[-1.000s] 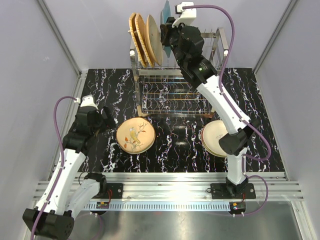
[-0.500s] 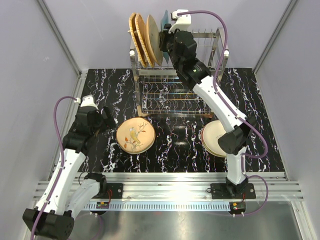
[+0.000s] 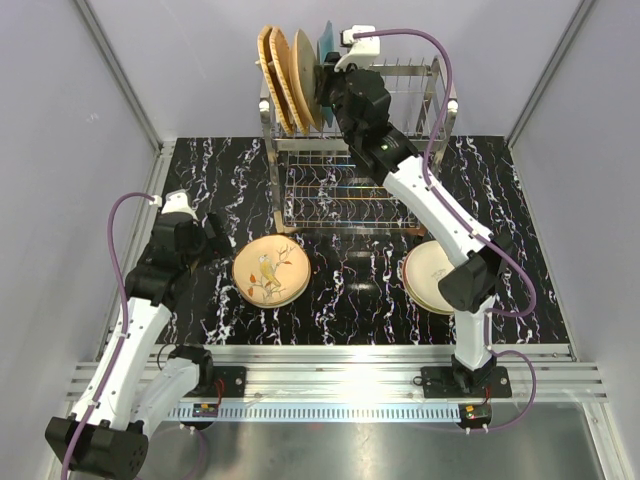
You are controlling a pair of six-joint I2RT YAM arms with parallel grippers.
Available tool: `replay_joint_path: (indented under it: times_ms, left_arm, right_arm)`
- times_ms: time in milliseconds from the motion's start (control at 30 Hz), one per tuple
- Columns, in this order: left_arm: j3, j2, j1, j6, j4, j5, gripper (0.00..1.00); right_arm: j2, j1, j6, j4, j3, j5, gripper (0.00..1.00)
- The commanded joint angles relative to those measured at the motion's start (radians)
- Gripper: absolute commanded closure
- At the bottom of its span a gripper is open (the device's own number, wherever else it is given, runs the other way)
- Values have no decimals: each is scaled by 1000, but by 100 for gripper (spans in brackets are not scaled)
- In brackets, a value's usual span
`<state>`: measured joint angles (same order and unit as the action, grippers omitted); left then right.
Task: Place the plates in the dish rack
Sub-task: Insert the plate into the dish rack
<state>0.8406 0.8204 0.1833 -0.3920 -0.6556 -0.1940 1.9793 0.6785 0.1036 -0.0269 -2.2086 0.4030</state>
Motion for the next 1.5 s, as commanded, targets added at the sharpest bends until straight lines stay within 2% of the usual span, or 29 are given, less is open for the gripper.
replay_joint_path:
  times_ms: [0, 233, 467, 567, 667, 767, 900, 967, 1067, 1133, 1333, 1400, 1467]
  left_arm:
    - [11, 5, -1, 7, 45, 19, 1]
    - [11, 6, -1, 7, 50, 28, 1]
    - [8, 5, -1, 8, 51, 31, 1]
    - [8, 5, -1, 8, 53, 38, 1]
    - [8, 3, -1, 7, 53, 42, 1]
    - [8, 2, -1, 8, 53, 44, 1]
    - [6, -1, -1, 8, 53, 44, 1]
    - [6, -1, -1, 7, 53, 45, 1]
    - [5, -1, -1, 7, 53, 45, 1]
    - [3, -1, -1, 8, 56, 47, 1]
    - [3, -3, -1, 8, 56, 51, 1]
    - [3, -3, -1, 8, 54, 53, 1]
    - [3, -6, -1, 8, 56, 51, 1]
  right_arm:
    - [-45, 7, 16, 99, 4, -3, 75]
    - [-43, 36, -61, 91, 1, 57, 69]
    - [-79, 47, -48, 127, 73, 83, 78]
    - [-96, 47, -42, 134, 98, 91, 67]
    - [-106, 46, -38, 139, 119, 99, 66]
    - [-106, 49, -35, 134, 122, 92, 59]
    - [-106, 49, -21, 131, 119, 89, 57]
    - [-105, 49, -21, 131, 118, 91, 61]
    - [-106, 49, -18, 127, 113, 111, 85]
    - [-112, 49, -19, 131, 121, 118, 93]
    - [-134, 50, -24, 148, 158, 126, 98]
    - [-131, 50, -31, 145, 155, 132, 93]
    - [-128, 50, -35, 142, 148, 131, 80]
